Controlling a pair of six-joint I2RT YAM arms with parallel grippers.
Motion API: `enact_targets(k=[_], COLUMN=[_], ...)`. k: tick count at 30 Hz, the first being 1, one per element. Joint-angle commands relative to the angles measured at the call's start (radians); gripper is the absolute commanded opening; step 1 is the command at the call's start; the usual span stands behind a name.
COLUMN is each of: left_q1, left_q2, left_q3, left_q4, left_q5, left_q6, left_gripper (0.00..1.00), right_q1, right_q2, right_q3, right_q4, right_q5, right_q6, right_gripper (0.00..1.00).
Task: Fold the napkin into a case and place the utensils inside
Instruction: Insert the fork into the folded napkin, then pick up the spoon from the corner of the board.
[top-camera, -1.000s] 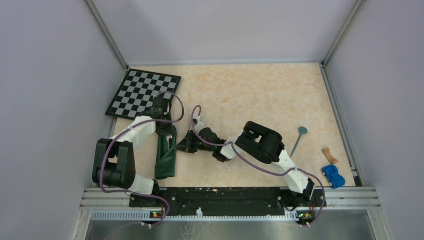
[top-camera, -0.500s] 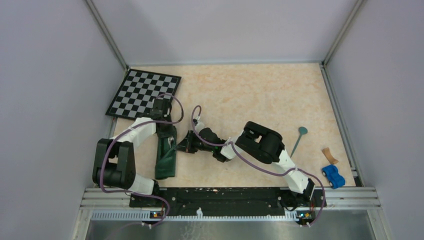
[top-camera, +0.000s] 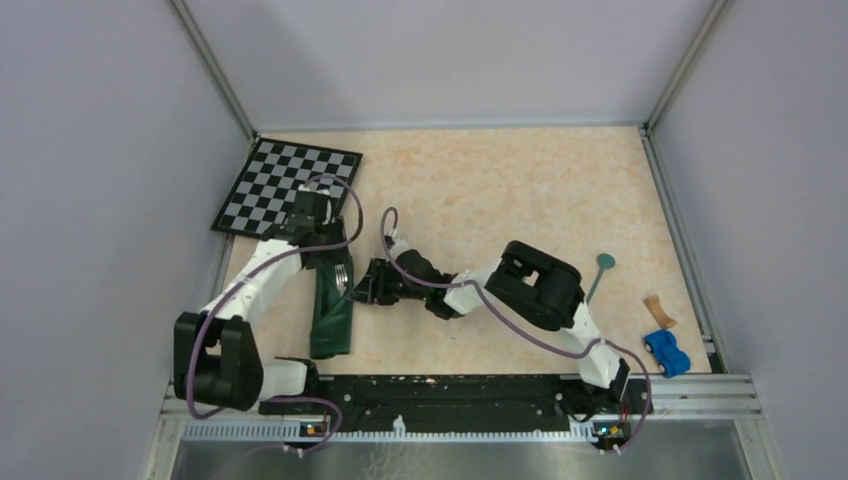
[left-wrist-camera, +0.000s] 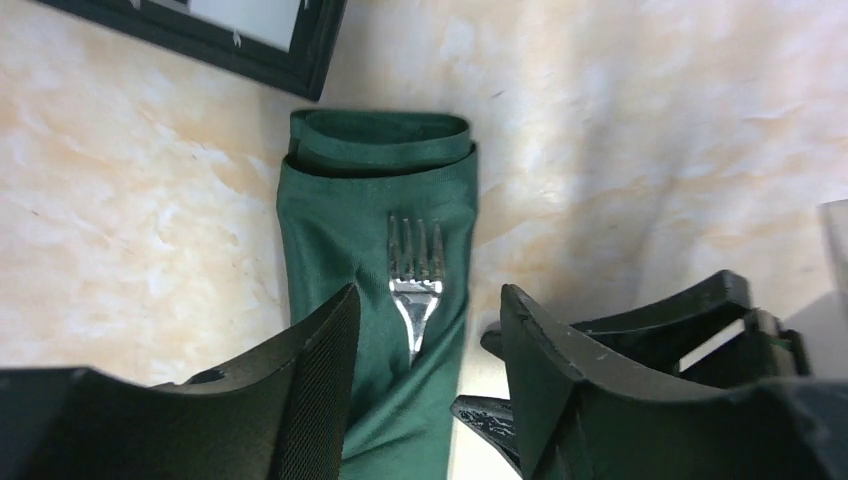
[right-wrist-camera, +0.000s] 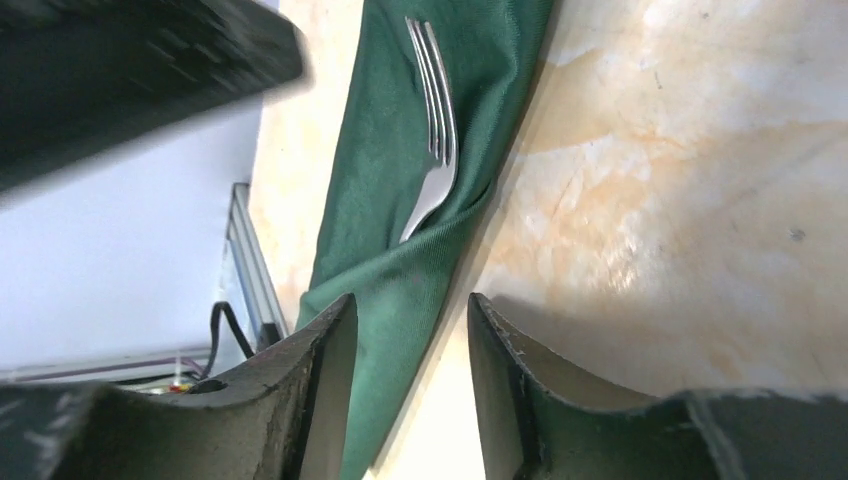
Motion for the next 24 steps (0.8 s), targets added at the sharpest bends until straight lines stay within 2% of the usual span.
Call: enact_targets(k=[1, 4, 5, 8, 10, 14, 17, 19, 24], left_q1=[-0.009, -0.013, -0.014, -0.014, -0.016, -0.02, -0.025, -0.028, -0.029], left_q2=[-0.15, -0.244, -0.27, -0.328, -0.349, -0.366, -0.388, -0.409, -0.462], left_q3=[0.086, 0.082, 0.074, 0.027, -0.008, -0.078, -0.123, -0.143, -0.158], left_q4=[-0.003, 0.052, 0.074, 0.173, 0.264, 0.425, 0.508, 0.536, 0.509], left_q5=[0.051, 0.19, 0.26, 0.48, 0.647, 0.891, 0.976, 0.997, 1.022], left_q6=[0.062, 0.082, 0.08, 0.061, 0.022, -0.094, -0.164, -0.186, -0.193], left_gripper=[0.6, 0.63, 0.67, 0.69, 0.7, 0.72, 0.74, 0.75, 0.75], right_q1=[0.001, -0.01, -0.014, -0.076, -0.188, -0.535, -0.8, -0.947, -1.091], right_q2=[-0.206, -0.405, -0.483, -0.745, -0.917, -1.182, -1.278, -1.306, -1.181], right_q3=[-0.033, -0.107, -0.127, -0.206, -0.299, -0.409, -0.461, -0.503, -0.492], right_q4=[-0.298, -0.486, -0.581, -0.876, -0.985, -1.249, -1.396, -1.395, -1.342], right_q5=[0.034, 0.104, 0.158, 0.317, 0.331, 0.319, 0.349, 0.317, 0.414], right_q6=[-0.157, -0.301, -0.362, -0.485, -0.498, -0.478, -0.432, -0.423, -0.396], right_gripper=[0.47, 0.57, 0.62, 0.69, 0.7, 0.73, 0.78, 0.79, 0.78])
